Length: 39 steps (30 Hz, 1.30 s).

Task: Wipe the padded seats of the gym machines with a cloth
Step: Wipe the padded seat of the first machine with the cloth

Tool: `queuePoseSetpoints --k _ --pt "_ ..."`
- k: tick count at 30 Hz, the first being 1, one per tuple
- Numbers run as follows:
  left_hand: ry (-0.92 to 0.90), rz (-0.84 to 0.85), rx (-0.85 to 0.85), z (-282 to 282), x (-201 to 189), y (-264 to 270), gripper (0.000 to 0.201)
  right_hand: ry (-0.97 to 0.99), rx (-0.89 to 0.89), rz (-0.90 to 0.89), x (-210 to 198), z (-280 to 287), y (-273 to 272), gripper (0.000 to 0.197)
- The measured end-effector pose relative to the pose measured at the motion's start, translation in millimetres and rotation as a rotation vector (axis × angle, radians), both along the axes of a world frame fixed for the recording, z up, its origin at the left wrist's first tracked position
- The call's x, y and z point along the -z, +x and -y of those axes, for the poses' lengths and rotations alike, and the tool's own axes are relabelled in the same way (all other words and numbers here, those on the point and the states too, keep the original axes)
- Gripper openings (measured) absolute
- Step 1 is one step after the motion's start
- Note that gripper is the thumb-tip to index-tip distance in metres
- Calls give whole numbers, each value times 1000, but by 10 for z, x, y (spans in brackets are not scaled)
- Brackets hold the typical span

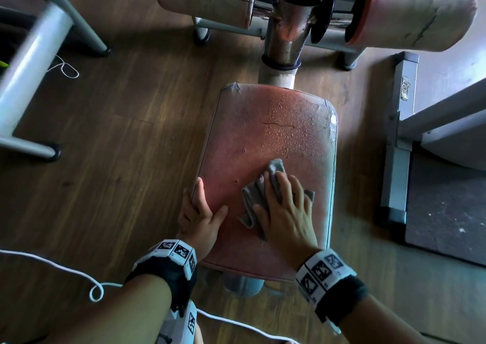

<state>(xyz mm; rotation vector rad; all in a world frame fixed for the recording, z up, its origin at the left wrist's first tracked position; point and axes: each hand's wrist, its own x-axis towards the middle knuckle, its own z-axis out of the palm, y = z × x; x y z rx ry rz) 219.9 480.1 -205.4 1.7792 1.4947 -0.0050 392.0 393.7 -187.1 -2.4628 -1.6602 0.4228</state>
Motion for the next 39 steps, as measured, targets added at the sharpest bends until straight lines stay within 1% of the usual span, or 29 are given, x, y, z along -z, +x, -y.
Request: queuePoseSetpoints --k 2,4,6,8,10,13,16,21,25,30,32,36,39 --pt "0 -20 -13 -1 -15 9 96 -9 -62 -16 50 57 -61 66" --pt "26 -54 -8 9 -16 21 97 -1 -112 -20 96 -30 -37 68" --pt "20 -39 -14 16 17 10 93 -5 -195 -18 121 -237 44 69" --pt "-19 12 -25 18 64 -17 88 -18 -307 -6 135 -479 152 72" --pt "-69 18 -19 12 78 -39 89 -27 -399 15 140 -665 251 73" --pt "-134 -5 -34 1 84 -45 88 -14 -455 34 147 -748 354 72" --pt "-145 32 -55 -11 71 -36 88 9 -470 63 160 -700 450 69" --pt "-123 51 -38 -6 64 -43 83 -11 -380 95 163 -563 865 67" --pt "-127 31 -35 -1 66 -44 85 -26 -307 109 143 -394 1135 66" --pt "-114 -42 -59 16 26 -2 98 5 -35 7 218 -39 1045 66" --pt "-99 -58 -70 21 30 11 101 -13 25 -7 246 94 946 67" --pt "-71 -63 -70 25 58 2 105 -18 43 -32 212 118 917 68" --pt "-64 -57 -68 25 48 0 108 -17 15 37 133 7 999 69"
